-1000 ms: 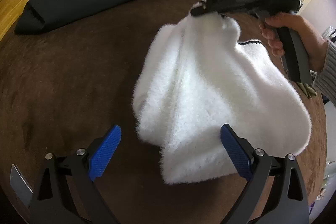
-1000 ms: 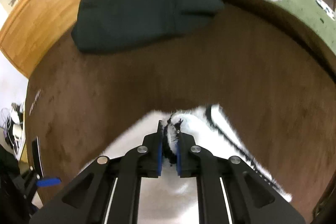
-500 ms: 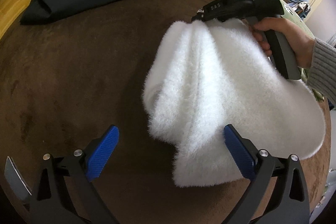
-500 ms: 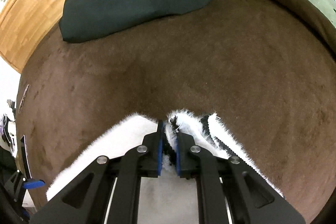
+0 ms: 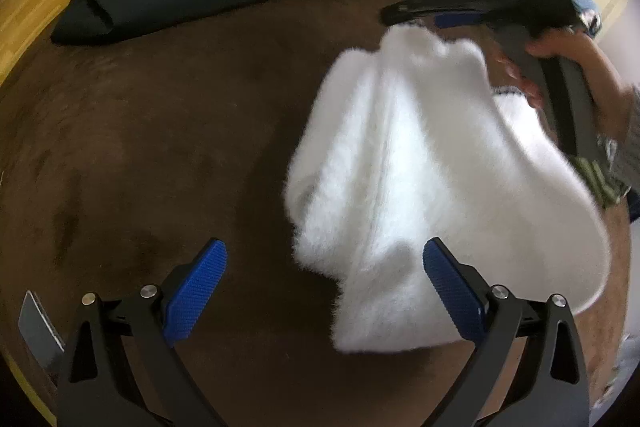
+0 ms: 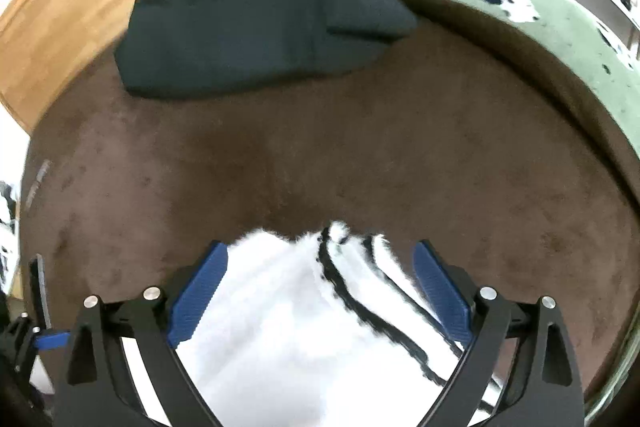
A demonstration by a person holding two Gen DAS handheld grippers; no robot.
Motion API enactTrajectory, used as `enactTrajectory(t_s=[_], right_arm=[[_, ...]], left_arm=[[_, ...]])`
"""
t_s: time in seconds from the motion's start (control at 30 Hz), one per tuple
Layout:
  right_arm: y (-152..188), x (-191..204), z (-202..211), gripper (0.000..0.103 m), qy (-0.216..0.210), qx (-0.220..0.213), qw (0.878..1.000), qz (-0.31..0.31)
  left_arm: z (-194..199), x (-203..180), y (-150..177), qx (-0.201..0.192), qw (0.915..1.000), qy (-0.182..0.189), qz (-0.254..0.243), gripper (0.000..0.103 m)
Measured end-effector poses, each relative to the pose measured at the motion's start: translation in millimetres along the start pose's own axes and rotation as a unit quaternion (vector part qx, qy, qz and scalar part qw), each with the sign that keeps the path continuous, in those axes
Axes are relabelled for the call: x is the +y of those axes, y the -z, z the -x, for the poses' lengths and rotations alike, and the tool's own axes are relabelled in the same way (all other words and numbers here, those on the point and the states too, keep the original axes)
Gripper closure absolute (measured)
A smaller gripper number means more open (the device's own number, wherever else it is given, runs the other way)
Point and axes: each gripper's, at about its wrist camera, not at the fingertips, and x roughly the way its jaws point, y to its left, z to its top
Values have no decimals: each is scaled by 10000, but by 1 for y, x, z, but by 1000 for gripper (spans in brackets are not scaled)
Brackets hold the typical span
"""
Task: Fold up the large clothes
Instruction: 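Fold the collar end over the bundle with the right tool, release, then grasp the folded white cardigan bundle with both tools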
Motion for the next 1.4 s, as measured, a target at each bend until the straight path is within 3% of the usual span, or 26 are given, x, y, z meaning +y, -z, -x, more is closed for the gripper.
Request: enactTrajectory(t_s=[0.13,0.27,0.43,0.5,0.73,0.87,1.1,1.17,1.23,1.4], right_arm=[[11,-32,54,10,-176,-219,9980,-564],[49,-72,98,8,-336,-311,9910,-1257],[122,-108,126,8,-555,-246,9721,-2266],[148,-115,125,8,-619,-163,9637,-2592],[227,-123,91,8,-1361,-201,9136,-3826],[245,-121,73,8,-1828,-281,8900,-4167],[254,-131,46,8,-2407,-348,8573,-4538],[254,-132,40,8,-2423,-390,8570,-4531],[251,-129,34,8,-2300,-418,8669,-4403],[245,-127,28,5,-2274,-422,8773,-4205]], left_arm=[[16,-2,-18,-103,9998,-26,-185,7],[21,-6,-40,-97,9982,44,-590,7],[5,-8,-68,122,9949,589,-804,7],[-6,-7,-80,273,9920,854,-884,7],[-57,-11,-102,935,9769,1507,-1193,12],[-83,-4,-101,1215,9713,1748,-1065,20],[-107,10,-100,1389,9628,2095,-995,14],[-111,11,-100,1436,9601,2183,-998,13],[-118,15,-99,1522,9587,2216,-924,9],[-124,12,-98,1487,9565,2317,-965,6]])
